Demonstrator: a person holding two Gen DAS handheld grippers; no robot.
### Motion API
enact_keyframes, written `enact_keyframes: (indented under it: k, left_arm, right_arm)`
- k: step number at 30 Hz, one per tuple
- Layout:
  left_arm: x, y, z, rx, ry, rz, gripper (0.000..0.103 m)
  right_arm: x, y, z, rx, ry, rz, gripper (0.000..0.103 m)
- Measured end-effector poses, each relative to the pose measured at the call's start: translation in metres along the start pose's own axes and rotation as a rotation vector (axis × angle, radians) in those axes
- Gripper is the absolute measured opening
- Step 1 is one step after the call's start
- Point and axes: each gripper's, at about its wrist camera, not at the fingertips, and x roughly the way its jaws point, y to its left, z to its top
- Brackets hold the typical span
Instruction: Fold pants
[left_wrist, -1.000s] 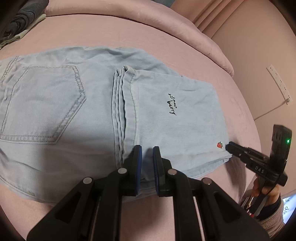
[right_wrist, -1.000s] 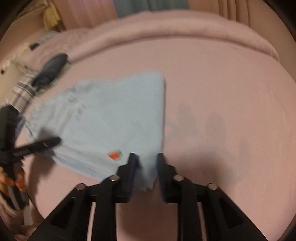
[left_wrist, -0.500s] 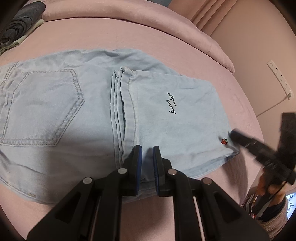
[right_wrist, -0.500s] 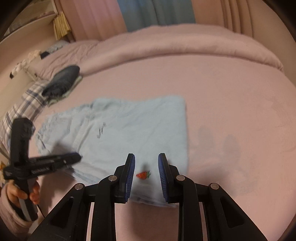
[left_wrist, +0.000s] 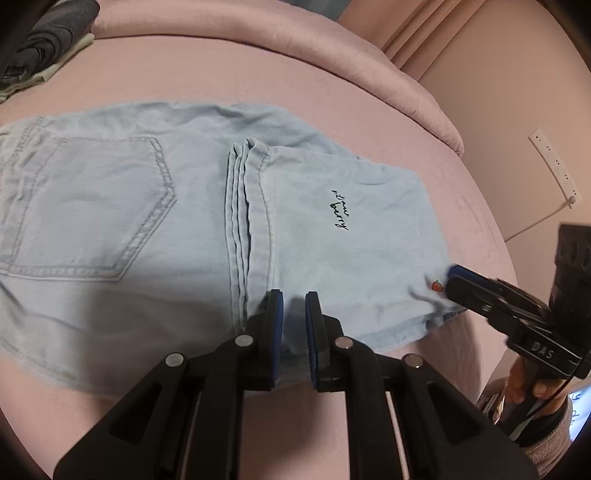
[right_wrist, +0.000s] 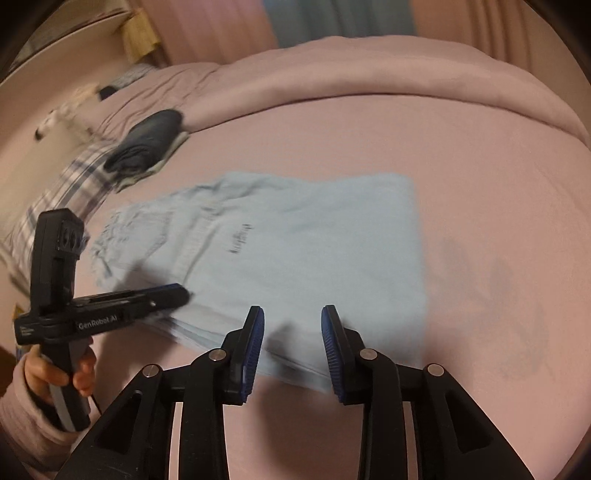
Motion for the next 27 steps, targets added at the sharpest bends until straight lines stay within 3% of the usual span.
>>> enact_keyframes:
  k: [3,4,5,6,10,12,14,17,23,27]
  left_arm:
    - [-0.01,0.0,-0.004,0.026,-0.022,0.021,0.013]
    - [-0.014,0.001,-0.005,0.036,-0.033,0.047,0.018]
    - [-0.015,0.002,-0.006,0.042,-0.038,0.077,0.029]
    - [-0.016,0.007,-0.007,0.039,-0.037,0.109,0.046]
    - [-0.019,0.019,-0.01,0.01,-0.034,0.058,0.045]
    - [-0.021,0.018,-0.01,0.018,-0.037,0.058,0.045]
    - [-0.024,0.019,-0.01,0.018,-0.039,0.056,0.045]
    - [-0.031,0.024,-0.011,0.014,-0.06,0.074,0.047]
    - [-0.037,0.036,-0.012,0.021,-0.065,0.089,0.047]
    - [-0.036,0.036,-0.012,0.035,-0.063,0.087,0.047]
  right_arm:
    - [0.016,0.018,0.006,-0.034,0.023,0.031,0.032]
    - [0.021,0.022,0.008,-0.043,0.027,0.037,0.032]
    - [0.028,0.029,0.01,-0.054,0.028,0.047,0.033]
    - [0.032,0.034,0.01,-0.061,0.035,0.056,0.033]
    - [0.065,0.053,0.003,-0.111,0.124,0.027,0.035]
    - [0.063,0.064,0.003,-0.167,0.123,-0.007,0.041]
    - [0.061,0.066,0.007,-0.176,0.142,-0.013,0.041]
    - [0.052,0.067,0.017,-0.164,0.107,0.027,0.041]
    - [0.067,0.071,0.057,-0.198,0.018,0.008,0.041]
    - [0.1,0.068,0.084,-0.153,0.054,-0.019,0.041]
